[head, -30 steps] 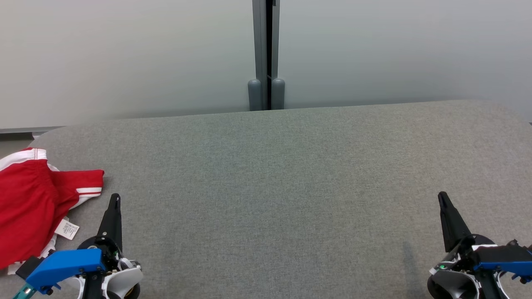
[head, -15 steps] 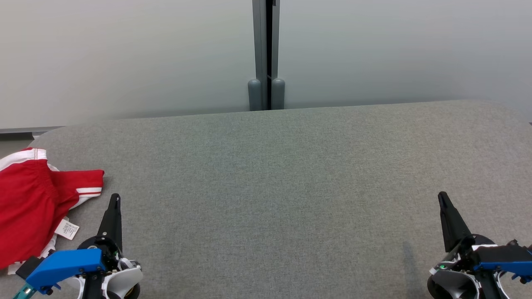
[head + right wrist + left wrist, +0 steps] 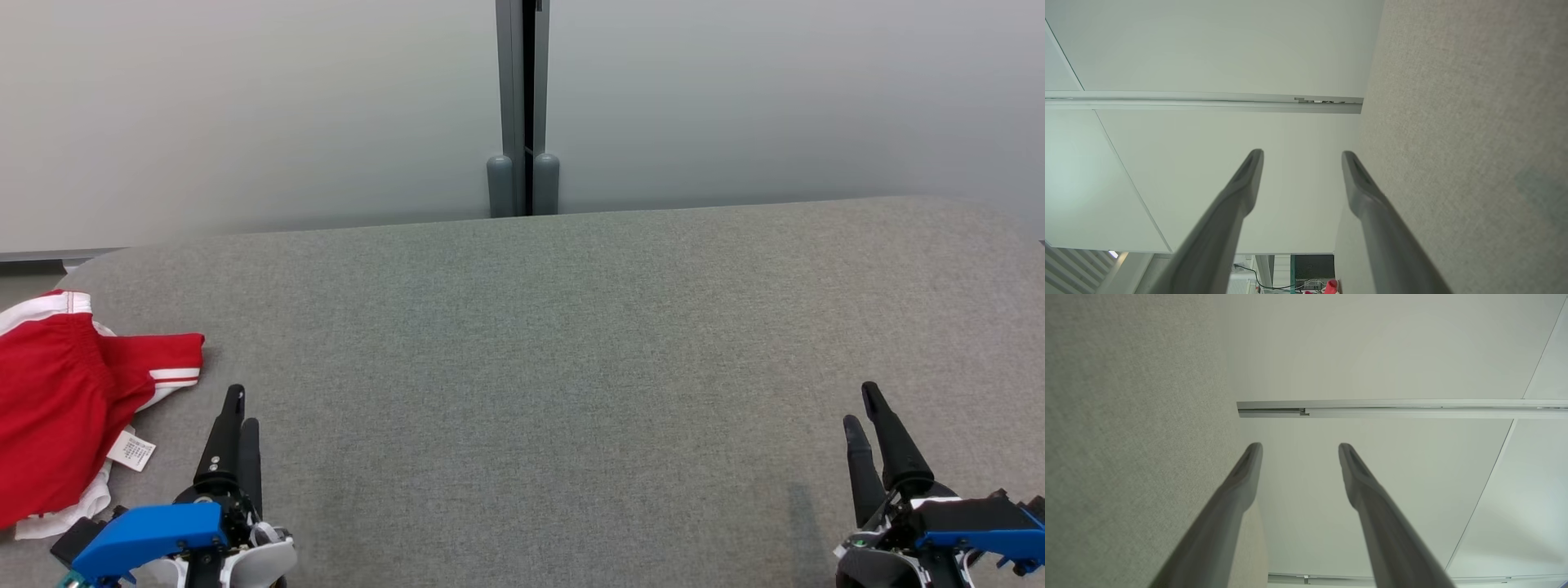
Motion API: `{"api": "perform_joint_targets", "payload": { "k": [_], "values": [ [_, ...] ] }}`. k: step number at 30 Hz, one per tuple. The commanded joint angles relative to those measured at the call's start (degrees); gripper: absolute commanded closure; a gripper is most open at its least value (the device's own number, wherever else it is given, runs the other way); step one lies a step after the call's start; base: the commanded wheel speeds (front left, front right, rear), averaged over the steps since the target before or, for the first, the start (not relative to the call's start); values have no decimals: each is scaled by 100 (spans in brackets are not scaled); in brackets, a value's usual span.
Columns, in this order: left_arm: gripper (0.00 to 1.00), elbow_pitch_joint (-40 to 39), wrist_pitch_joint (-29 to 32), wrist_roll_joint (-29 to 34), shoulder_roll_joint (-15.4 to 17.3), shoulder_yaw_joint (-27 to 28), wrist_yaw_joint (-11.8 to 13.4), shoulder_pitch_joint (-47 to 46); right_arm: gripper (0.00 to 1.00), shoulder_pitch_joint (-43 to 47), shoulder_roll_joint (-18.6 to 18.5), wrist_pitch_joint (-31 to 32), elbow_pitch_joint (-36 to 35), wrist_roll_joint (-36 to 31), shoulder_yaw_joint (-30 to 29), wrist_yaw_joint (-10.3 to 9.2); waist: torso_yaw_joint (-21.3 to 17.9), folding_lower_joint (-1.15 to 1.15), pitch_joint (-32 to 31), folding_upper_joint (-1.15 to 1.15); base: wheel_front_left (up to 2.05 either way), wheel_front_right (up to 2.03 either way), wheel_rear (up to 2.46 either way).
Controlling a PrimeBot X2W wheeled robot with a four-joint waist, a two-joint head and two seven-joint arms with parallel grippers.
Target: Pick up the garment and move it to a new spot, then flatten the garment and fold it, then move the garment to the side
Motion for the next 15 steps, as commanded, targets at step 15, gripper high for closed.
{"api": "perform_joint_targets", "payload": {
  "k": [15],
  "values": [
    [0,-315,-425,1534,165,-314,-8,-310,0,-200,-151,-409,-320,-1666,133,9,-9,0,-6,0,0,0,0]
  ]
}}
